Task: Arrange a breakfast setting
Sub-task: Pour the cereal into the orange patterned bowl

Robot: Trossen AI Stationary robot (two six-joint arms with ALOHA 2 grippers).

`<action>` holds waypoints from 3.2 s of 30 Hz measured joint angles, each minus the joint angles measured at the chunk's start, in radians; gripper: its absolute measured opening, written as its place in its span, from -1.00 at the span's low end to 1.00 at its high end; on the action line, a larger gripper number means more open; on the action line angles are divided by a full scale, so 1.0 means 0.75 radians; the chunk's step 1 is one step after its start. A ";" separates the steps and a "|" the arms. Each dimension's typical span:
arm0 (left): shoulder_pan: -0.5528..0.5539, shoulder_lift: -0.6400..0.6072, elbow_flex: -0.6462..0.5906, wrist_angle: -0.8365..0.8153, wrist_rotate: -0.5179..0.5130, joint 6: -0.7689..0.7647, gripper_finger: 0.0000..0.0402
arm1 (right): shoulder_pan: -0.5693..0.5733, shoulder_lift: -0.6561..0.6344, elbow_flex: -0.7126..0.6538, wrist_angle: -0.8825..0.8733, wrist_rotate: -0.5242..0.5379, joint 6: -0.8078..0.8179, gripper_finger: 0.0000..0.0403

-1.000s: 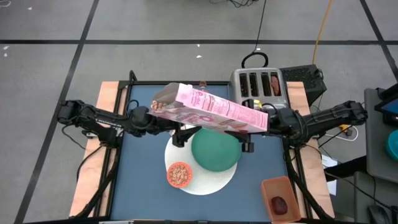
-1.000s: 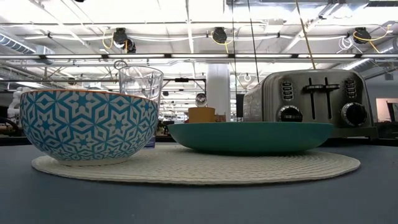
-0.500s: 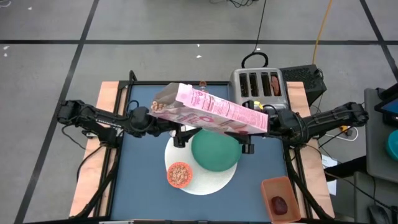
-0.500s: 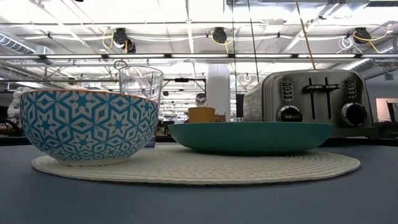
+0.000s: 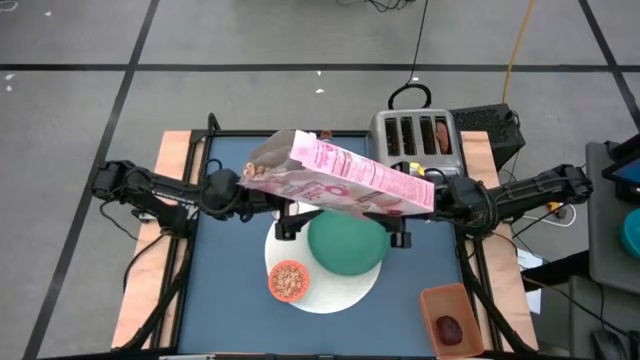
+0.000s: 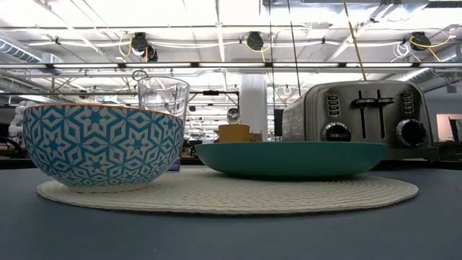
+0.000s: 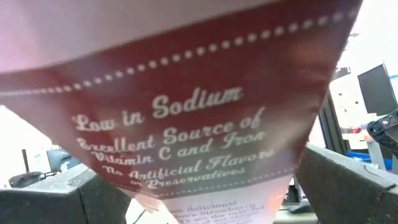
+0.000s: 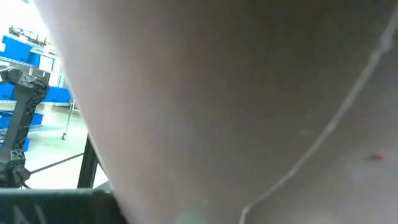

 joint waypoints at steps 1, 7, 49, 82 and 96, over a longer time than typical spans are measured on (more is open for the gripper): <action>0.000 0.000 0.000 0.000 0.000 -0.002 0.98 | 0.000 0.000 -0.001 0.000 0.001 0.001 0.08; 0.000 0.000 0.000 0.000 0.001 -0.001 0.91 | 0.000 0.000 -0.001 -0.002 0.001 0.001 0.08; 0.000 -0.001 0.001 -0.004 -0.001 -0.004 -0.03 | -0.001 0.001 -0.003 -0.009 0.007 0.003 0.21; 0.010 -0.059 0.002 -0.012 -0.050 0.039 -0.03 | -0.001 -0.255 -0.004 -0.488 0.079 0.001 0.60; 0.047 -0.122 0.002 -0.049 -0.053 0.048 -0.03 | -0.001 -0.277 -0.003 -0.572 0.073 0.045 0.60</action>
